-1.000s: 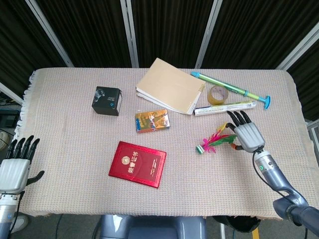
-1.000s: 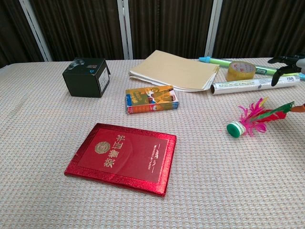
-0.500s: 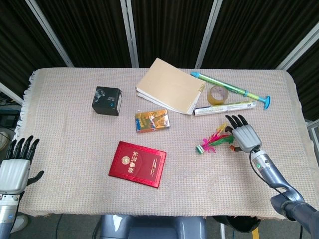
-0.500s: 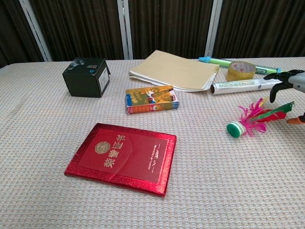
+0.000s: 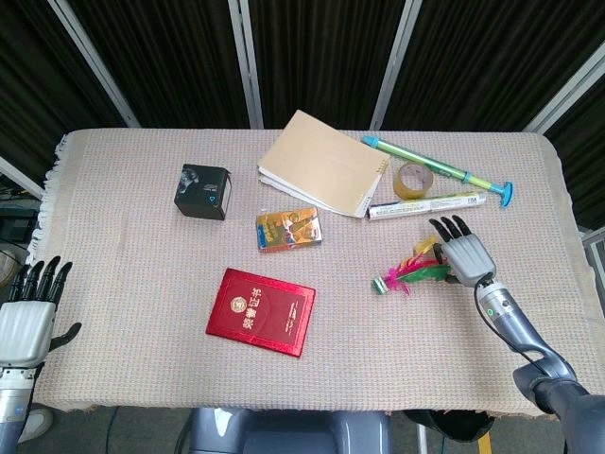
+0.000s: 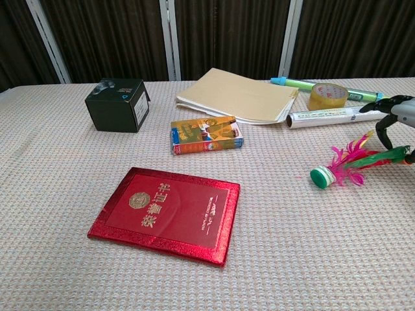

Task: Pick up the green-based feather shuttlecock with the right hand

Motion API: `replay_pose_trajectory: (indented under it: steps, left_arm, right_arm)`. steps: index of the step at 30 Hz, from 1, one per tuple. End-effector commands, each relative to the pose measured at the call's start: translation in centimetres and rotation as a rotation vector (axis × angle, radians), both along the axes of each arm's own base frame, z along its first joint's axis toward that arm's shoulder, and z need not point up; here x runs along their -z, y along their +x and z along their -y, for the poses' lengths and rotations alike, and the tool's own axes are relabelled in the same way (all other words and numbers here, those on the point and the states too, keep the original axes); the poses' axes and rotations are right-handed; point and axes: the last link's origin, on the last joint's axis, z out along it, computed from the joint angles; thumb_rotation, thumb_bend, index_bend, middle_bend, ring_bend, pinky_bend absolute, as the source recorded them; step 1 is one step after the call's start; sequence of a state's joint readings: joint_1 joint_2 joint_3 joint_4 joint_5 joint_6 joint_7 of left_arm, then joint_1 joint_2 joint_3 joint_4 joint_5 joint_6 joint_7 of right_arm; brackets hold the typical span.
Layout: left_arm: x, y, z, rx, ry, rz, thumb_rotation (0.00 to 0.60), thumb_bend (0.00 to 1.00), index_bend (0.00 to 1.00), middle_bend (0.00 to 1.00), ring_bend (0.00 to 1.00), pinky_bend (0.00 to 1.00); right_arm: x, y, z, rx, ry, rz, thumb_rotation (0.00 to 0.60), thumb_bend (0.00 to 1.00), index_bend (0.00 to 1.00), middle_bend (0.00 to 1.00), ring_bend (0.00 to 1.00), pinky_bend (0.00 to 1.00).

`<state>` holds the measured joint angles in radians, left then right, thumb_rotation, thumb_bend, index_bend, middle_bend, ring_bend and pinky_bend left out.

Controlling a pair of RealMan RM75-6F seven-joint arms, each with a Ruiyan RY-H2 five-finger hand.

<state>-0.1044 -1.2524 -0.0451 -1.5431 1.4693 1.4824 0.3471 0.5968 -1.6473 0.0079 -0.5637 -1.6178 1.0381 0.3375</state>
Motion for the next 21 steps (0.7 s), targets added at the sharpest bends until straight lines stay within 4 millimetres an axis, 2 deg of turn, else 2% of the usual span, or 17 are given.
replay_pose_trajectory:
  steps: [1, 9, 21]
  left_arm:
    - [0.0, 0.0, 0.0, 0.003, -0.007, 0.004, 0.581, 0.18, 0.0, 0.0, 0.0, 0.0]
    - [-0.4, 0.3, 0.3, 0.029, -0.029, 0.027, 0.577, 0.18, 0.0, 0.0, 0.0, 0.0]
    - [-1.5, 0.6, 1.1, 0.075, -0.069, 0.099, 0.579, 0.18, 0.0, 0.0, 0.0, 0.0]
  right_arm:
    - [-0.2, 0.1, -0.4, -0.025, -0.013, 0.004, 0.6, 0.28, 0.65, 0.09, 0.0, 0.0]
    - [-1.5, 1.3, -2.7, -0.123, -0.092, 0.039, 0.6, 0.31, 0.68, 0.12, 0.0, 0.0]
    - [-2.8, 6.6, -9.0, -0.268, -0.152, -0.01, 0.6, 0.32, 0.69, 0.13, 0.0, 0.0]
